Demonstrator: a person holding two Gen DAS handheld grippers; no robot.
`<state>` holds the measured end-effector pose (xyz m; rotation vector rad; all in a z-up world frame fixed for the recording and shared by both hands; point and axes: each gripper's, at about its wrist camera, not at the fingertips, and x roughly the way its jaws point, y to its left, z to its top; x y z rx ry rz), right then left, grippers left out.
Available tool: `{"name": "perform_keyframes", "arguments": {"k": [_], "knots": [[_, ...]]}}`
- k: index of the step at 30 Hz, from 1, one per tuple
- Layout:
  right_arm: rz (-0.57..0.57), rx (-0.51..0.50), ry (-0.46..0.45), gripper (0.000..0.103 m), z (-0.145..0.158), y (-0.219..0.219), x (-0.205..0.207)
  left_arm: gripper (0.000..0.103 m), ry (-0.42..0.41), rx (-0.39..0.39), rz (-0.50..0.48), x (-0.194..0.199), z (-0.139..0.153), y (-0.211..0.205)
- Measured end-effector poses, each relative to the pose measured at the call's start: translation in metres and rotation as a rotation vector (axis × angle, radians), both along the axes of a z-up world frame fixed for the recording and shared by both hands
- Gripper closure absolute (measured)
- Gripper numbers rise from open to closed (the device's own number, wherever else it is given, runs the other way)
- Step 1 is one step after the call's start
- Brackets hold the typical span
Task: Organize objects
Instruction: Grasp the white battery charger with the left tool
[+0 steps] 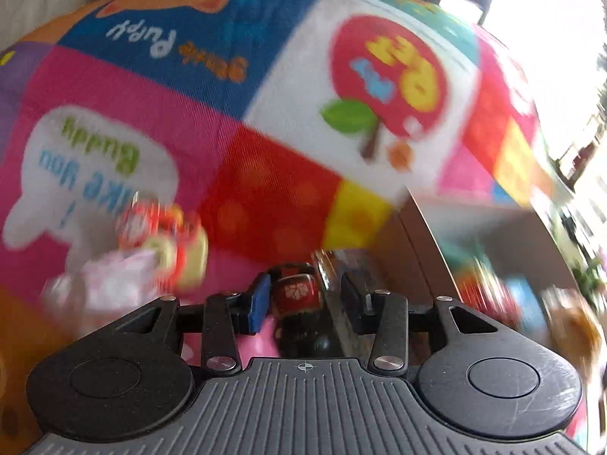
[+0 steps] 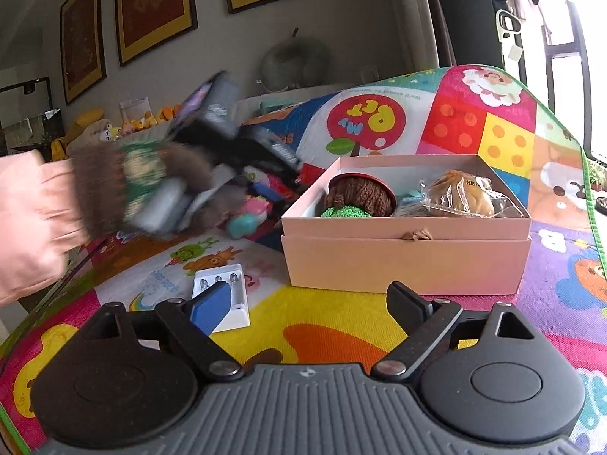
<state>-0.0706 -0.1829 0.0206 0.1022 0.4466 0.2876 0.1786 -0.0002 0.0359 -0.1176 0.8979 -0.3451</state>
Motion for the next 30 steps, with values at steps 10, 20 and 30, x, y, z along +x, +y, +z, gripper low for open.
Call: {"name": "perform_keyframes", "arguments": {"k": [10,20,30], "knots": [[-0.039,0.022,0.001,0.005,0.002,-0.005,-0.001,0.058,-0.042,-0.032,-0.109,-0.117,0.021,0.029],[-0.072,-0.007,0.007,0.005,0.001,-0.001,0.001,0.058,-0.088,-0.241,0.054,-0.070,0.047,0.029],[-0.071,0.017,-0.036,0.003,0.003,-0.006,-0.007,0.065,0.018,-0.008,0.131,0.054,-0.008,-0.030]]}}
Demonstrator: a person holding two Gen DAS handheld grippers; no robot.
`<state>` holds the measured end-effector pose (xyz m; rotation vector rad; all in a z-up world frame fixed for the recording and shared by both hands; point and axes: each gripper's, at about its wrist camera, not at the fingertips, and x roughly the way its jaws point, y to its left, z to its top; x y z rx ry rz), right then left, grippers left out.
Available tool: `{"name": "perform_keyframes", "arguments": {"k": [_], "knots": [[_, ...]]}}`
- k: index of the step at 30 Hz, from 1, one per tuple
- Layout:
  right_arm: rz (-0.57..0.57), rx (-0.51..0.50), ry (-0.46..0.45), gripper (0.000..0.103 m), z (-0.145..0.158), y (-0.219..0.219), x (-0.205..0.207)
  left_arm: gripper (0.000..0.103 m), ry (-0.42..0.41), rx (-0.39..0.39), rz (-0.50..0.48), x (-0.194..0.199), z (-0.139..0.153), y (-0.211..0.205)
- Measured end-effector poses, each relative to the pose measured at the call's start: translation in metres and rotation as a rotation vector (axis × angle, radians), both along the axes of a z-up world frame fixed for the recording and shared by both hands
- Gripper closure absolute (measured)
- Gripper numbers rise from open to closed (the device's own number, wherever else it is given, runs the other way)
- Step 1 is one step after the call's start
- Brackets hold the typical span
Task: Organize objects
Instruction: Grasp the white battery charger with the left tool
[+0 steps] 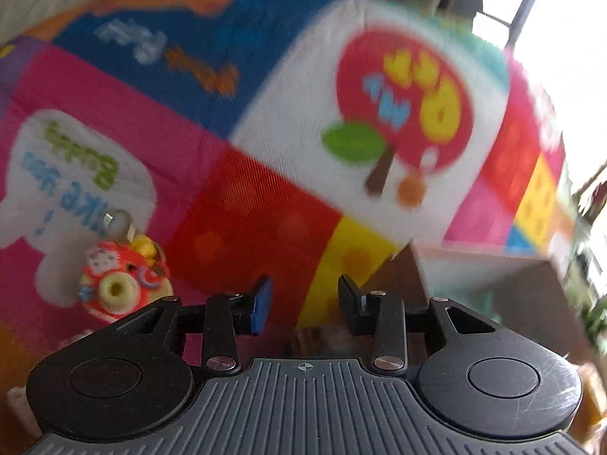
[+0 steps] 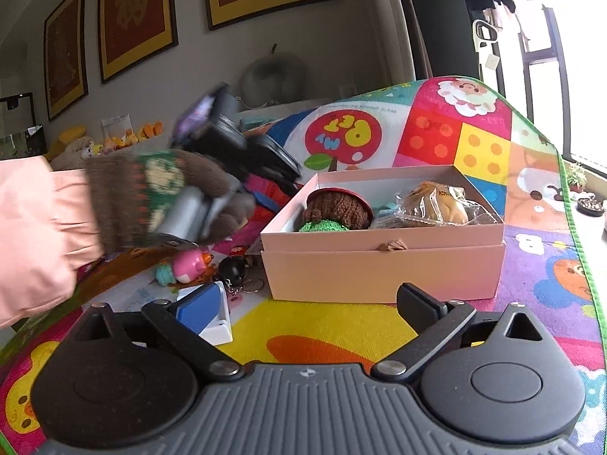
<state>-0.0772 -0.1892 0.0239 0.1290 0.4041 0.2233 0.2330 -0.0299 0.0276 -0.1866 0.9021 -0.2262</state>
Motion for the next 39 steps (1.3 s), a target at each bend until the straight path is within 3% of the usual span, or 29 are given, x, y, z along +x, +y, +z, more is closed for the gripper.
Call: {"name": "perform_keyframes", "arguments": {"k": [3,6,11,15,17,21,26,30,33,39], "knots": [[0.005,0.010,0.000,0.003,0.000,-0.001,0.000,0.067,-0.012,0.046,-0.080,-0.009,0.001,-0.001],[0.007,0.014,-0.006,0.003,0.000,-0.001,-0.001,0.067,0.027,0.002,-0.132,-0.033,0.002,0.010],[-0.006,0.029,-0.015,0.003,0.001,-0.003,-0.002,0.068,0.032,0.008,-0.260,-0.096,0.003,0.017],[-0.050,0.068,-0.005,0.003,0.002,-0.012,0.001,0.070,0.038,-0.035,-0.353,-0.149,0.013,0.024],[-0.080,0.092,0.006,0.003,0.001,-0.018,0.004,0.070,-0.027,-0.034,-0.316,-0.177,0.027,0.032],[-0.126,0.135,0.043,0.002,-0.001,-0.029,0.011,0.070,-0.124,-0.033,-0.145,-0.232,0.054,0.061],[-0.124,0.125,0.059,0.002,-0.003,-0.026,0.013,0.070,-0.063,0.005,-0.043,-0.279,0.046,0.074],[-0.123,0.104,0.049,0.002,-0.003,-0.023,0.012,0.070,-0.009,-0.025,-0.006,-0.293,0.029,0.069],[-0.124,0.099,0.051,0.001,-0.003,-0.022,0.012,0.070,-0.030,-0.031,0.034,-0.291,0.022,0.060],[-0.115,0.097,0.050,0.000,-0.002,-0.022,0.012,0.069,-0.089,0.127,-0.029,-0.296,0.006,0.024]]}}
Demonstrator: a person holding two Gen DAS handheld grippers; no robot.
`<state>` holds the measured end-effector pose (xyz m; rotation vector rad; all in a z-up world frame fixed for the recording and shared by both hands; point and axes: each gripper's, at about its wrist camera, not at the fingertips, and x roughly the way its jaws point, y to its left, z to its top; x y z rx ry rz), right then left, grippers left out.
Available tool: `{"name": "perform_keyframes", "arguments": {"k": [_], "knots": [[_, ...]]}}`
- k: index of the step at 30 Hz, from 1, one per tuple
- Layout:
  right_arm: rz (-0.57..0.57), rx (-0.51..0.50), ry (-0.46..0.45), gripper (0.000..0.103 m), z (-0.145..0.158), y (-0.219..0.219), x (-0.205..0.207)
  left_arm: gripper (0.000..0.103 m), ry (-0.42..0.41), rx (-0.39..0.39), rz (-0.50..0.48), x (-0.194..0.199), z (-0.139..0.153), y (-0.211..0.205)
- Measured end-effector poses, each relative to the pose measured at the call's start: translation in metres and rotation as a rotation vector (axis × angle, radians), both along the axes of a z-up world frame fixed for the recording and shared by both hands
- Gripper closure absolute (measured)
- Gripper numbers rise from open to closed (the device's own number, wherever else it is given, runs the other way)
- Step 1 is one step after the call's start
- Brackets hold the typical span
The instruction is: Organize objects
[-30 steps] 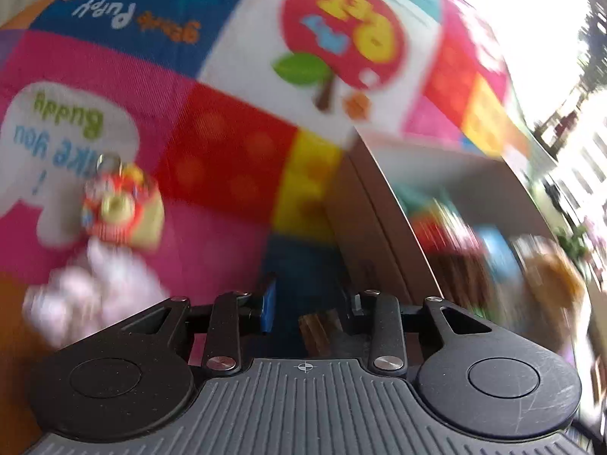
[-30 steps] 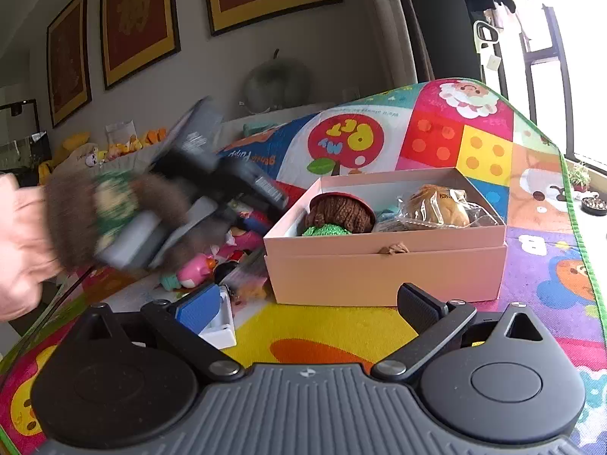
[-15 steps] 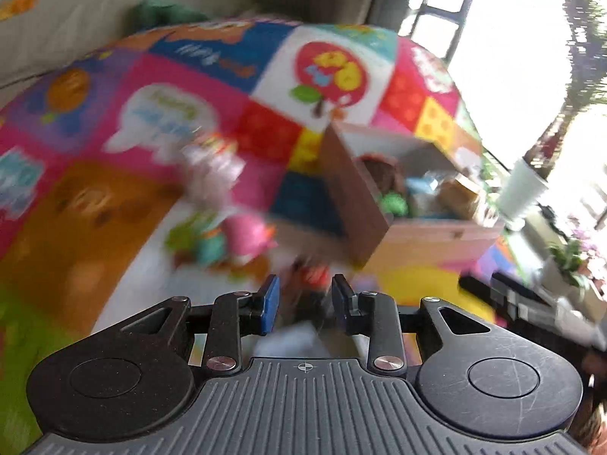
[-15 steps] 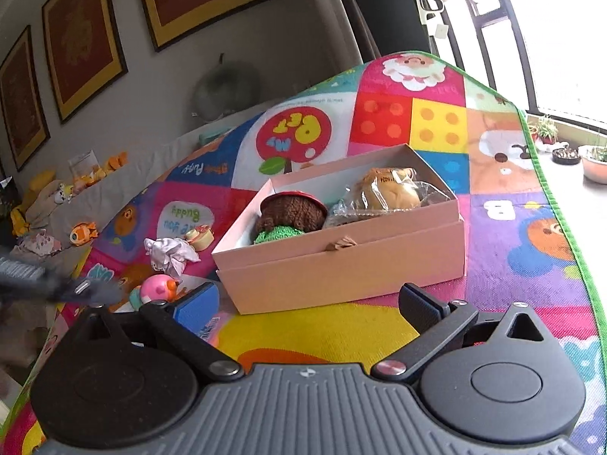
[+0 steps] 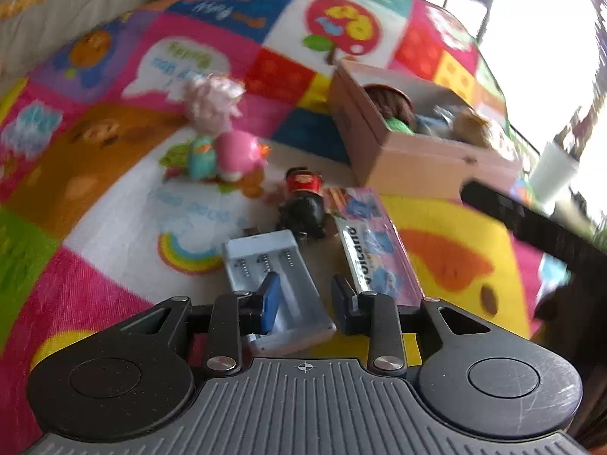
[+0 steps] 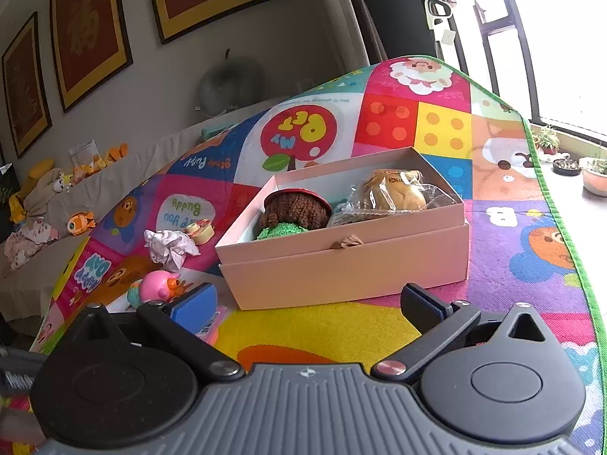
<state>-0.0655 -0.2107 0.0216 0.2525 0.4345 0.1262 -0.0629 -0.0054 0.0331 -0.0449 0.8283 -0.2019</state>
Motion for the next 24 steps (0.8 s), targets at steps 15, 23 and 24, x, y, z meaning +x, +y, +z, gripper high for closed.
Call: {"name": "perform_keyframes", "arguments": {"k": [15,23,24], "knots": [[0.013,-0.003,0.005,0.000,0.000,0.001,0.001,0.065,-0.126,0.344,0.089,-0.002,-0.009,0.039],[0.035,-0.007,0.015,0.000,0.000,0.002,0.003,0.067,-0.137,0.279,-0.031,-0.005,-0.010,0.043],[0.035,-0.006,0.017,0.000,0.000,0.002,0.003,0.067,-0.139,0.281,-0.050,-0.006,-0.011,0.038]]}}
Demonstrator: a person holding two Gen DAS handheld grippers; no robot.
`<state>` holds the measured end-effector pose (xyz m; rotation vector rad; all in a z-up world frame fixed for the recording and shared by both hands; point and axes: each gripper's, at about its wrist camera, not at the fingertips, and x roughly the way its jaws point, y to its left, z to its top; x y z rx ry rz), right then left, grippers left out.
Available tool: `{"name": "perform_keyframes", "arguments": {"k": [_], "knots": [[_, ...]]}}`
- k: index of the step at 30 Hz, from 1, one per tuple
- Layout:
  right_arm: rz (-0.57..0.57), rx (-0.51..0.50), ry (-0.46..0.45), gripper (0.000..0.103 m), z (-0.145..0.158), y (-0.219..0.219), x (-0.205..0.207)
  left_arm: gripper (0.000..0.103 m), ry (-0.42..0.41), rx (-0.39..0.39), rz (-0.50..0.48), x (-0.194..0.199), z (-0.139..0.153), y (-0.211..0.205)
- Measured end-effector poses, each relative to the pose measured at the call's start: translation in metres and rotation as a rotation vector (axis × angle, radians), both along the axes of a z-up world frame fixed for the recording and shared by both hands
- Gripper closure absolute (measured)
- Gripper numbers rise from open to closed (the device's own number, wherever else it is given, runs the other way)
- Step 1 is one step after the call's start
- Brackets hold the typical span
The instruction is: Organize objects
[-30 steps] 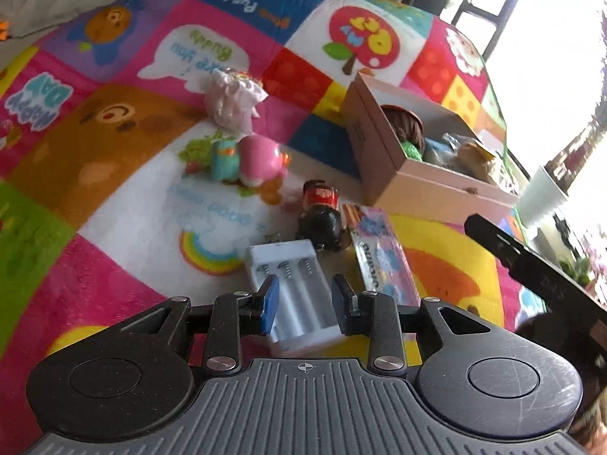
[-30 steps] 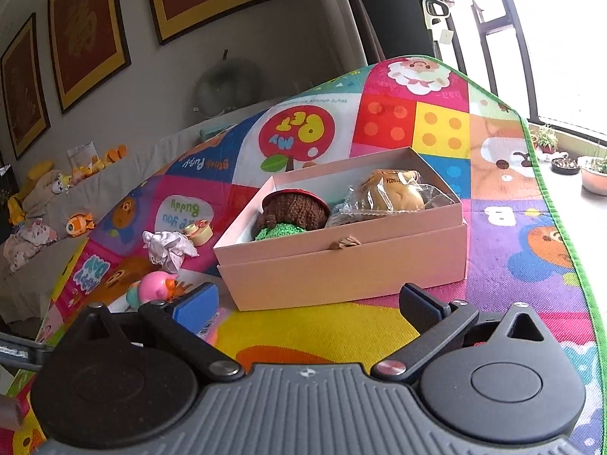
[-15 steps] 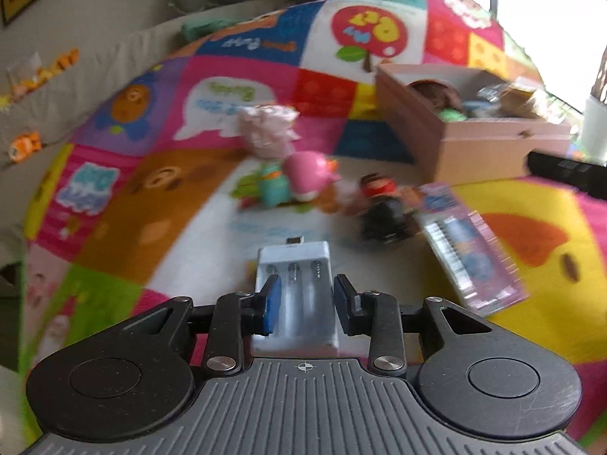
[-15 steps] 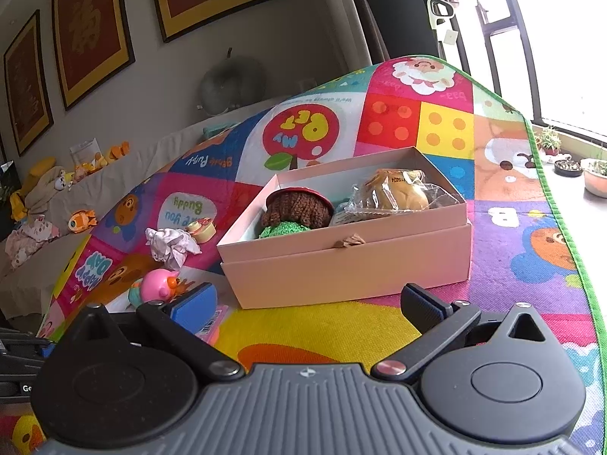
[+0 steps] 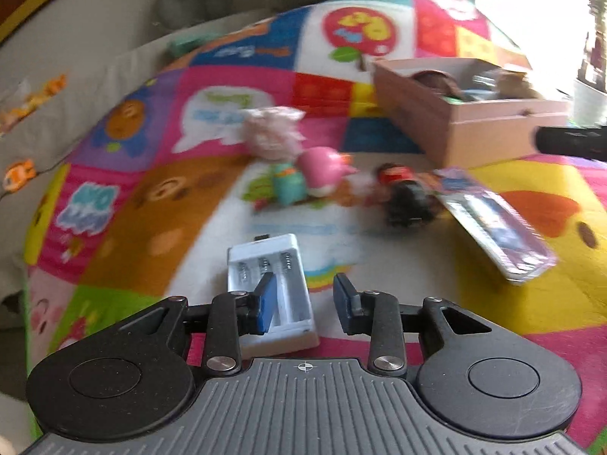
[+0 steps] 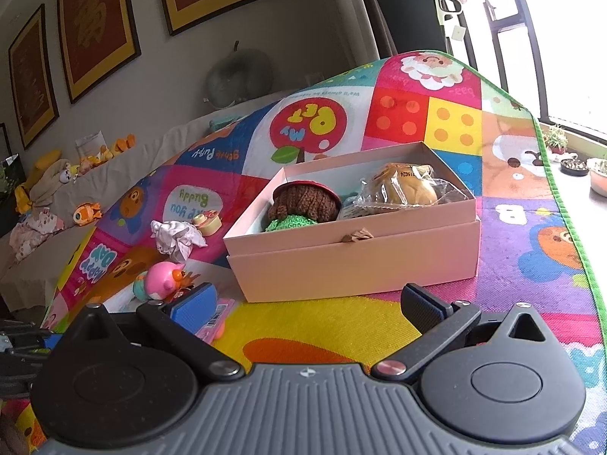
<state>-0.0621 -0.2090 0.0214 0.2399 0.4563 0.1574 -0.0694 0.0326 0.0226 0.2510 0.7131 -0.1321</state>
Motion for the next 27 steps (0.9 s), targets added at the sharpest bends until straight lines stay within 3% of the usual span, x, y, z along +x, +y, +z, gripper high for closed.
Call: {"name": "perform_keyframes", "arguments": {"k": [2,5,8,11,13,15,17,21,23,27], "knots": [[-0.002,0.004,0.001,0.000,0.000,-0.001,0.000,0.067,-0.001,0.000,-0.032,-0.002,-0.001,-0.009],[-0.002,0.005,0.000,0.000,0.000,-0.001,0.000,0.067,-0.022,-0.068,-0.069,-0.009,0.006,-0.015],[-0.002,0.005,0.000,0.000,0.000,-0.001,0.000,0.067,-0.081,-0.034,-0.115,-0.024,0.014,-0.032],[-0.004,0.006,-0.001,0.000,0.000,-0.001,0.000,0.066,-0.022,-0.013,-0.178,-0.025,0.008,-0.050],[-0.003,0.010,-0.002,0.000,0.000,-0.002,0.000,0.071,0.018,0.002,-0.215,-0.025,-0.002,-0.061],[-0.002,0.013,-0.001,0.000,0.000,-0.003,0.000,0.085,0.013,-0.005,-0.230,-0.026,-0.004,-0.068],[0.000,0.014,-0.001,0.000,0.000,-0.003,0.001,0.088,0.047,-0.060,-0.244,-0.023,-0.004,-0.068],[0.001,0.016,-0.002,0.000,0.000,-0.003,0.001,0.088,0.099,-0.143,-0.239,-0.017,-0.003,-0.063],[0.001,0.017,-0.002,0.000,0.000,-0.003,0.000,0.087,0.104,-0.129,-0.251,-0.019,-0.003,-0.063],[0.004,0.018,0.000,0.000,0.000,-0.003,0.001,0.070,0.107,-0.063,-0.219,-0.025,0.001,-0.060]]}}
